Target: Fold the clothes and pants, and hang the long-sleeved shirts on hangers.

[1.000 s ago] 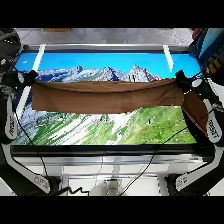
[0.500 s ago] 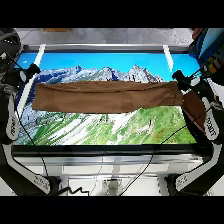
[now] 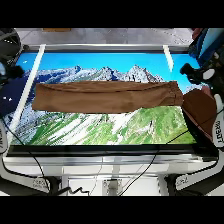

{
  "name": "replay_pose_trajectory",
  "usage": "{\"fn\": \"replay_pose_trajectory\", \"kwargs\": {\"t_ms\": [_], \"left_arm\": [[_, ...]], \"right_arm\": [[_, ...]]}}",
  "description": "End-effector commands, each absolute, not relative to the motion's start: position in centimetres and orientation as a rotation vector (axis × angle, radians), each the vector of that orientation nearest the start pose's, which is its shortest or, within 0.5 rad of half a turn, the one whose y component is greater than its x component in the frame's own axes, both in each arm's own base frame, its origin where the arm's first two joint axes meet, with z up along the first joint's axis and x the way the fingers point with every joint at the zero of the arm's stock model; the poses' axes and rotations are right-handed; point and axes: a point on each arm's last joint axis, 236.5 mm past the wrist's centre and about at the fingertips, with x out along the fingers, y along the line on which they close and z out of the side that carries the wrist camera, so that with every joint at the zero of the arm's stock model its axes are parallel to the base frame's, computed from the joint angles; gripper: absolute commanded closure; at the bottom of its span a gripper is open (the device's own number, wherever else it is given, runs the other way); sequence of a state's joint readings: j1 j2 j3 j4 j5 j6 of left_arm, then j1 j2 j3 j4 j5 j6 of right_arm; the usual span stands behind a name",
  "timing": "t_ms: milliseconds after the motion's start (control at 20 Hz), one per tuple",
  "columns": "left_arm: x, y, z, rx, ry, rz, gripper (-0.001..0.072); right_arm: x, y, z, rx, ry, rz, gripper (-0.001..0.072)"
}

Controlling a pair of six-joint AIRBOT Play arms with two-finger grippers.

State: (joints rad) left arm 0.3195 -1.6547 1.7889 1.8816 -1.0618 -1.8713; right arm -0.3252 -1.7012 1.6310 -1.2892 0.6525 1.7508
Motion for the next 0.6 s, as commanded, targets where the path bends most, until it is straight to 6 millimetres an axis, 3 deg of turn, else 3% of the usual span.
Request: {"fn": "replay_pose_trajectory", "kwargs": {"t_ms": [0,150,300,400,450,500,550], "left_arm": [[39.5,26.2,10.2,-0.086,1.184,0.747,0.0235],[37.1,24.7,9.3,-0.114,1.136,0.708,0.0236],[37.7,19.5,4.0,-0.315,1.067,0.537,0.0236],[39.1,15.6,0.2,-0.528,1.019,0.444,0.0233],[39.8,14.0,-1.4,-0.626,0.994,0.415,0.0167],[40.3,12.9,-2.9,-0.721,0.966,0.404,0.0003],[40.6,12.3,-4.2,-0.793,0.941,0.410,-0.0008]], "right_arm": [[54.9,-19.1,6.9,0.540,0.706,-0.346,0.0164],[52.2,-22.1,5.6,0.558,0.775,-0.397,0.0164],[50.4,-23.8,4.9,0.547,0.822,-0.412,0.0165],[49.8,-24.0,4.6,0.549,0.845,-0.415,0.0165],[49.8,-23.9,4.5,0.546,0.850,-0.411,0.0165],[49.8,-23.8,4.5,0.541,0.852,-0.407,0.0165],[49.8,-23.7,4.5,0.540,0.852,-0.405,0.0165]]}}
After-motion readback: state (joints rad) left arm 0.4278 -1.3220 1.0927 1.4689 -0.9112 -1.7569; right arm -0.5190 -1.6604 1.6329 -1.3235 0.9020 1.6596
